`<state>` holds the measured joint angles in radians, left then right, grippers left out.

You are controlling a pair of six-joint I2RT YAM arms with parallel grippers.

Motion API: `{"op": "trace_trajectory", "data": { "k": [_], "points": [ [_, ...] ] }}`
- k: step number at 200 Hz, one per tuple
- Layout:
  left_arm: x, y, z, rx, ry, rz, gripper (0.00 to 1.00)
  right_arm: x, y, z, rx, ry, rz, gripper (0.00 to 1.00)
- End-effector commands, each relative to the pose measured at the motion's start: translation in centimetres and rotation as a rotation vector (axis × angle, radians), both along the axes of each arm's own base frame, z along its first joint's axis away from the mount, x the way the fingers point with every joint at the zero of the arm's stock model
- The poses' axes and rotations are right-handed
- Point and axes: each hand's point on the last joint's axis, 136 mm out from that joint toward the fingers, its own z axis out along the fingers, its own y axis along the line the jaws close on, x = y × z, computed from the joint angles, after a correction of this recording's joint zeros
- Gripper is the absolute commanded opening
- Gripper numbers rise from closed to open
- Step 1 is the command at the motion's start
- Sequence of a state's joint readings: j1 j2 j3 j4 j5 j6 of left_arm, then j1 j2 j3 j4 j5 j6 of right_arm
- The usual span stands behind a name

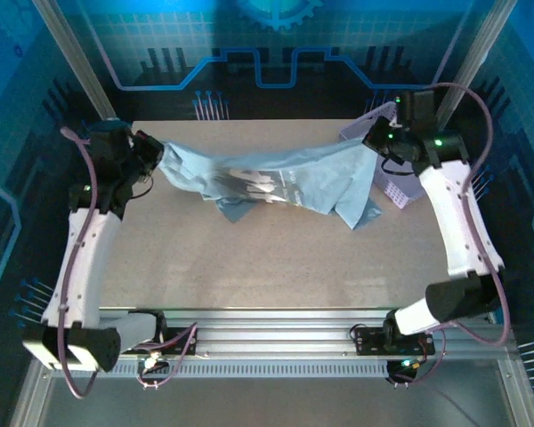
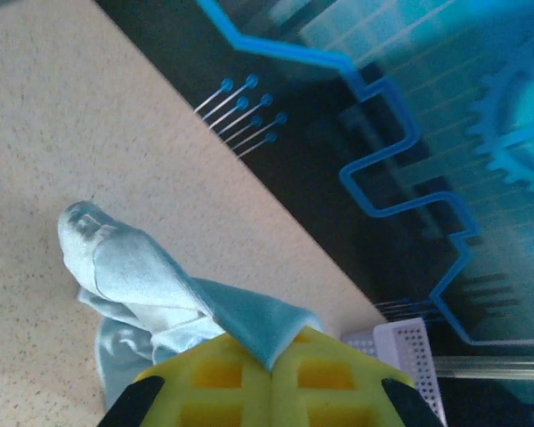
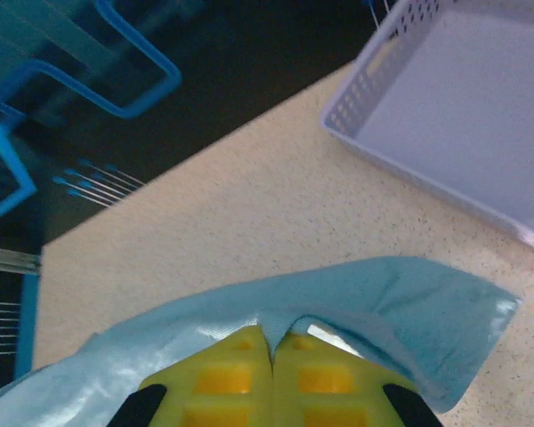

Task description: Fold and stack the t-shirts

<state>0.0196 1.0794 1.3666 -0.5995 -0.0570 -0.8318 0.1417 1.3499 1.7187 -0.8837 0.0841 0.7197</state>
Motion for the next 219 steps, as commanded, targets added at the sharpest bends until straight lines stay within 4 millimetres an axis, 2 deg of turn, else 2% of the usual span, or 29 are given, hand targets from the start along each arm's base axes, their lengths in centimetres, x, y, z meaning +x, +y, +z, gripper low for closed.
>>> {"op": "trace_trajectory", "data": {
  "k": [1,20,32,46,57,69,83,113,129,145,161,175,178,186,206,219],
  "points": [
    [-4.9,1.6,6.4,0.080,-0.196,0.078,0.00,-3.8,-1.6,4.8,-0.001,-0.186,-0.033,0.00],
    [-8.0,2.4,10.3,0.127,-0.319,0.121,0.00,-6.8,-2.5,7.6,0.002,-0.291,-0.055,0.00],
    [-9.6,2.9,12.6,0.157,-0.375,0.153,0.00,-7.9,-2.8,8.8,0.007,-0.328,-0.061,0.00],
    [-10.3,3.3,14.7,0.182,-0.409,0.172,0.00,-8.4,-2.6,9.8,0.025,-0.348,-0.054,0.00],
    [-9.6,3.2,15.7,0.184,-0.408,0.167,0.00,-8.0,-2.3,10.2,0.041,-0.353,-0.042,0.00],
    [-7.8,2.6,16.2,0.168,-0.395,0.132,0.00,-7.1,-1.9,10.3,0.059,-0.349,-0.028,0.00],
    [-4.5,1.9,15.3,0.127,-0.345,0.088,0.00,-5.2,-0.9,10.0,0.085,-0.342,0.008,0.00],
    [3.6,1.9,12.6,0.001,-0.249,0.012,0.00,0.6,1.4,9.0,0.155,-0.309,0.094,0.00],
    [7.4,2.7,11.5,-0.053,-0.221,-0.018,0.00,4.1,2.8,8.6,0.185,-0.304,0.148,0.00],
    [10.1,3.8,12.1,-0.109,-0.245,-0.044,0.00,7.2,3.6,8.5,0.203,-0.316,0.179,0.00],
    [11.6,5.0,14.7,-0.148,-0.324,-0.071,0.00,9.5,3.7,9.5,0.222,-0.343,0.192,0.00],
    [11.3,5.5,18.2,-0.139,-0.404,-0.095,0.00,10.6,3.5,11.5,0.232,-0.385,0.197,0.00],
    [11.2,5.7,19.0,-0.137,-0.419,-0.098,0.00,10.5,3.4,12.7,0.231,-0.411,0.197,0.00],
    [10.5,5.9,21.0,-0.138,-0.463,-0.109,0.00,10.8,3.0,14.0,0.228,-0.439,0.192,0.00],
    [7.2,6.0,26.5,-0.126,-0.608,-0.118,0.00,10.8,2.2,17.3,0.238,-0.511,0.187,0.00],
    [4.7,5.9,29.0,-0.120,-0.678,-0.107,0.00,10.5,1.5,19.0,0.244,-0.549,0.178,0.00]
  ]
}}
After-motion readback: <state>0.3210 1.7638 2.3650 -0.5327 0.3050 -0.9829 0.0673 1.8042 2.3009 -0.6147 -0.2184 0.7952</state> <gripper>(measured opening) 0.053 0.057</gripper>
